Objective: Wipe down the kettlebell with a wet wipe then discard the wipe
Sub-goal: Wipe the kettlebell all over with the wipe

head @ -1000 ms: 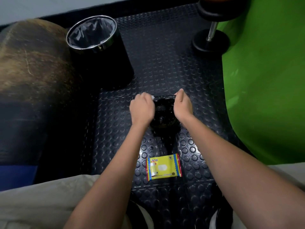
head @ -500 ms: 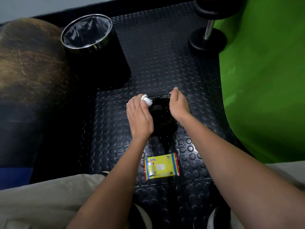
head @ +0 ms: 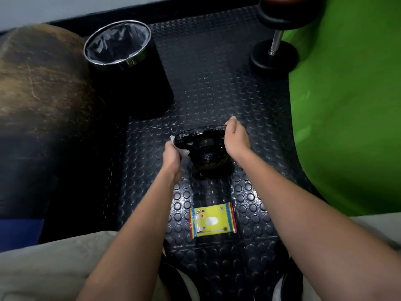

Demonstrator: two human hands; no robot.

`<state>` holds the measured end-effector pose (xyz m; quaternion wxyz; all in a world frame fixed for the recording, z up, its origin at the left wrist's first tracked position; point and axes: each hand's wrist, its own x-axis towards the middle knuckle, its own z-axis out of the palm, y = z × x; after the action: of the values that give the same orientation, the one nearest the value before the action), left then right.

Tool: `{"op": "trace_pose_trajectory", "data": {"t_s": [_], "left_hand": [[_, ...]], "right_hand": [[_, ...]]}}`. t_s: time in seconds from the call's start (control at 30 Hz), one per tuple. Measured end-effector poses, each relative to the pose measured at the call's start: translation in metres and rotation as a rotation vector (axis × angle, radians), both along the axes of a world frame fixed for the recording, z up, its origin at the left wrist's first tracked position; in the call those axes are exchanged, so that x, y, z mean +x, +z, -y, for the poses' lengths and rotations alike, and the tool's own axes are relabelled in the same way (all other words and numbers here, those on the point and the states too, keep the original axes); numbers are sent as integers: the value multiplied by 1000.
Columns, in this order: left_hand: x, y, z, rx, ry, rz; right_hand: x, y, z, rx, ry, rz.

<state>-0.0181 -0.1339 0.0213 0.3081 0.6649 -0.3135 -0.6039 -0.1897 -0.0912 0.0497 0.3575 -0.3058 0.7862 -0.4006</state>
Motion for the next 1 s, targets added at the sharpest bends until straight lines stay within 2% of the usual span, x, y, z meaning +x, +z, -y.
{"op": "trace_pose_trajectory", "data": {"t_s": [0.3,0.47,0.67,0.77,0.83,0.93,1.0], "left_hand": [[-11,47,7,-198,-287,326],[-25,75,8,-331,-666,624],[-40,85,3,-417,-814,824],[-54,77,-4,-632,-800,978],[-58,61,-16,-810,-698,1063],[-48,35,-37,-1016,-481,983],[-39,23,-45,-1032,-423,905]], "right_hand": [[0,4,-3,30,-23,-8],[-3,9,-2,38,-3,3],[-3,11,1,38,7,-2],[-2,12,2,46,2,-31],[0,12,2,55,3,-48],[3,10,-1,44,-3,-67],[4,8,-6,36,-3,-77]]}}
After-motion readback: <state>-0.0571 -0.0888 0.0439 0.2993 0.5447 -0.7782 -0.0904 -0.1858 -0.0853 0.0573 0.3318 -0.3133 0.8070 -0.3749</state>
